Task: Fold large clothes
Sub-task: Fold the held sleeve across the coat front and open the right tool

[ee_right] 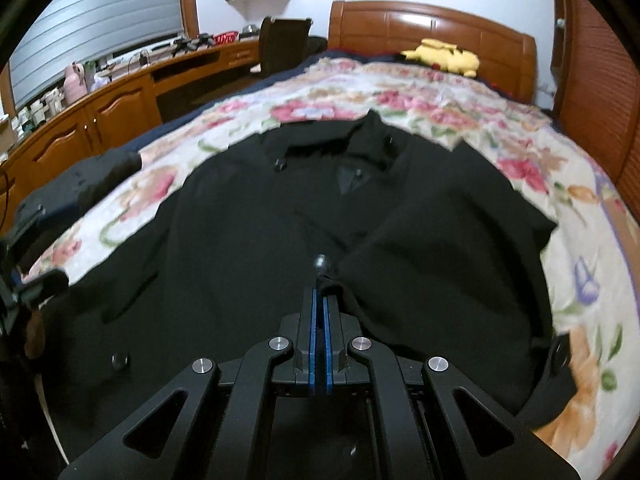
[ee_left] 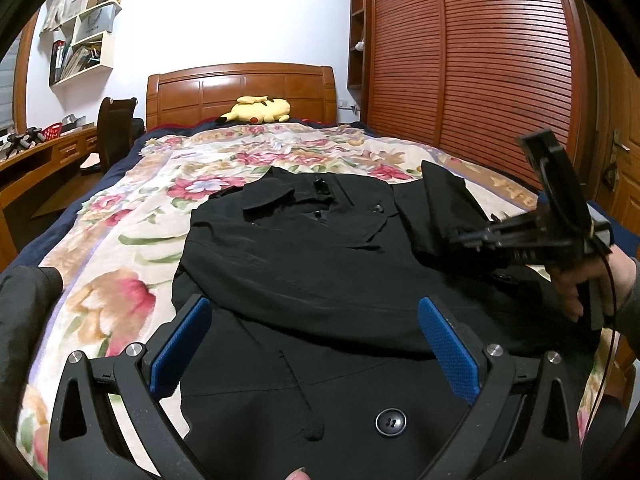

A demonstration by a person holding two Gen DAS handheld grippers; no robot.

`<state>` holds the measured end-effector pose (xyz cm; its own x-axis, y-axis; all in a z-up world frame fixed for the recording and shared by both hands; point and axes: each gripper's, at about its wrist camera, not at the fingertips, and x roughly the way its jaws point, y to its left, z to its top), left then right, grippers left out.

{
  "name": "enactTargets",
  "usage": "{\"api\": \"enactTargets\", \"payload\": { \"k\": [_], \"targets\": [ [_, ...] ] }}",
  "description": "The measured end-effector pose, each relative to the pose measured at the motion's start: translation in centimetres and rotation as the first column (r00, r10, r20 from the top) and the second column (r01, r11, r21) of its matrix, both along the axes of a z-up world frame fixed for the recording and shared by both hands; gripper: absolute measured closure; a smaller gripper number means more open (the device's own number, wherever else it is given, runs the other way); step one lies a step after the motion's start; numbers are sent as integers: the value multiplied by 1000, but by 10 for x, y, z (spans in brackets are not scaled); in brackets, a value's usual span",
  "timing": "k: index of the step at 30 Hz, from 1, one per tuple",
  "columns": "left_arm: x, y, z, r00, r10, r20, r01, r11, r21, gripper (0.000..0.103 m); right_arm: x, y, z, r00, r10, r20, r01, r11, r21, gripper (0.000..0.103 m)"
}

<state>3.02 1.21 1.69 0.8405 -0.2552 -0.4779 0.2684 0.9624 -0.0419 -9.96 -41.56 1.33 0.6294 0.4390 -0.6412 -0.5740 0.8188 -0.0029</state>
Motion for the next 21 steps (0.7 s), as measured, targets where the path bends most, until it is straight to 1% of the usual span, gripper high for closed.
{"api": "enactTargets", "payload": {
  "k": [2, 5, 8, 10, 11, 12, 13, 14, 15, 16, 18, 19, 21],
  "targets": [
    [0, 0, 0, 1000, -2, 0, 2, 1000, 3, 0, -3, -2, 1, 1000, -6, -20, 6, 1000, -1, 100],
    [0, 0, 0, 1000, -3, 0, 3, 1000, 5, 0, -12, -4, 9, 1000, -17, -10, 17, 1000, -9, 100],
    [1, -1, 0, 1000, -3, -2, 3, 1000, 7, 0, -20, -4, 22, 999, -21, 38, 22, 1000, -20, 97],
    [1, 0, 0, 1000, -2, -4, 2, 1000, 6, 0, -23, -6, 31, 995, -40, 90, 43, 999, -26, 91],
    [1, -1, 0, 1000, -3, -5, 3, 1000, 4, 0, -24, -9, 40, 992, -53, 115, 56, 998, -22, 84],
    [1, -1, 0, 1000, -4, -5, 4, 1000, 4, 0, -25, -12, 48, 989, -62, 134, 64, 998, -14, 74],
    [1, -1, 0, 1000, -3, -4, 3, 1000, 6, 0, -25, -15, 54, 985, -73, 155, 76, 997, -8, 67],
    [1, -1, 0, 1000, -3, -4, 3, 1000, 8, 0, -26, -19, 60, 980, -89, 181, 92, 996, -7, 53],
    [1, -2, 0, 1000, -3, -5, 3, 1000, 8, 0, -25, -24, 65, 972, -108, 208, 111, 994, -6, 44],
    [1, -1, 0, 1000, -3, -4, 3, 1000, 8, 0, -22, -29, 67, 967, -124, 221, 128, 992, -5, 41],
    [1, -2, 0, 1000, -4, -5, 4, 1000, 8, 0, -11, -40, 62, 964, -168, 207, 174, 985, -7, 38],
    [1, -2, 0, 1000, -4, -6, 5, 1000, 7, 0, -5, -47, 55, 962, -195, 189, 201, 979, -13, 38],
    [1, -2, 0, 1000, -5, -4, 5, 1000, 9, 0, 14, -58, 40, 964, -235, 125, 238, 971, -12, 38]
  ]
}}
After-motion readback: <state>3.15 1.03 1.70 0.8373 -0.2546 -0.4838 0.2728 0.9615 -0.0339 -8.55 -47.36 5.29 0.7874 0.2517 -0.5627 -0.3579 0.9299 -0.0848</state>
